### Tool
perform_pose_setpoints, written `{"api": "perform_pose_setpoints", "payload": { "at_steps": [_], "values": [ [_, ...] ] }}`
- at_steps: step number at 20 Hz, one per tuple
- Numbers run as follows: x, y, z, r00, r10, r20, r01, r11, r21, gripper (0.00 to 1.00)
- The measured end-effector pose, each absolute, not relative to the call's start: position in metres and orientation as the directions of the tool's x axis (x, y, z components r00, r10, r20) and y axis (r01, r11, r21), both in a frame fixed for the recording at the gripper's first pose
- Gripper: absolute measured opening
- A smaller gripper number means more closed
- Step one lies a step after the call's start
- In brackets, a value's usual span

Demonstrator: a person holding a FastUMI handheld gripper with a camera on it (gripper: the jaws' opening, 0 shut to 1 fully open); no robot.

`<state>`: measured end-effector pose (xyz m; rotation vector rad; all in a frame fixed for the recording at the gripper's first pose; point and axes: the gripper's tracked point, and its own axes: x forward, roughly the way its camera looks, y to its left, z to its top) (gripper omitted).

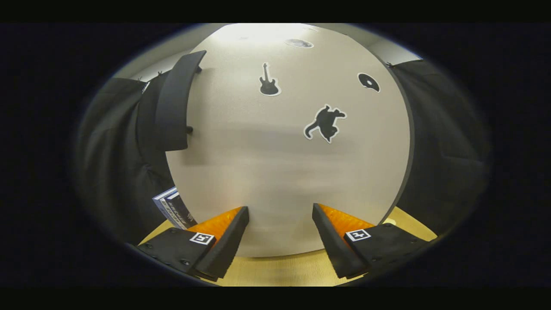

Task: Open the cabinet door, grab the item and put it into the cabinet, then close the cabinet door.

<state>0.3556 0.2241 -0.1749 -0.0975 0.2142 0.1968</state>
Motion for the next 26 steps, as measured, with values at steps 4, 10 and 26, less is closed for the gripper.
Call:
{"api": "perform_pose_setpoints", "payload": {
  "at_steps": [4,10,26],
  "values": [
    [0.359,0.225,-0.178,0.949,0.203,-0.241,-0.223,0.973,-0.059,0.96],
    [0.346,0.218,-0.152,0.955,0.186,-0.232,-0.211,0.974,-0.087,0.96],
    [0.188,0.12,-0.054,0.997,-0.033,-0.069,0.027,0.996,-0.084,0.96]
  ]
}}
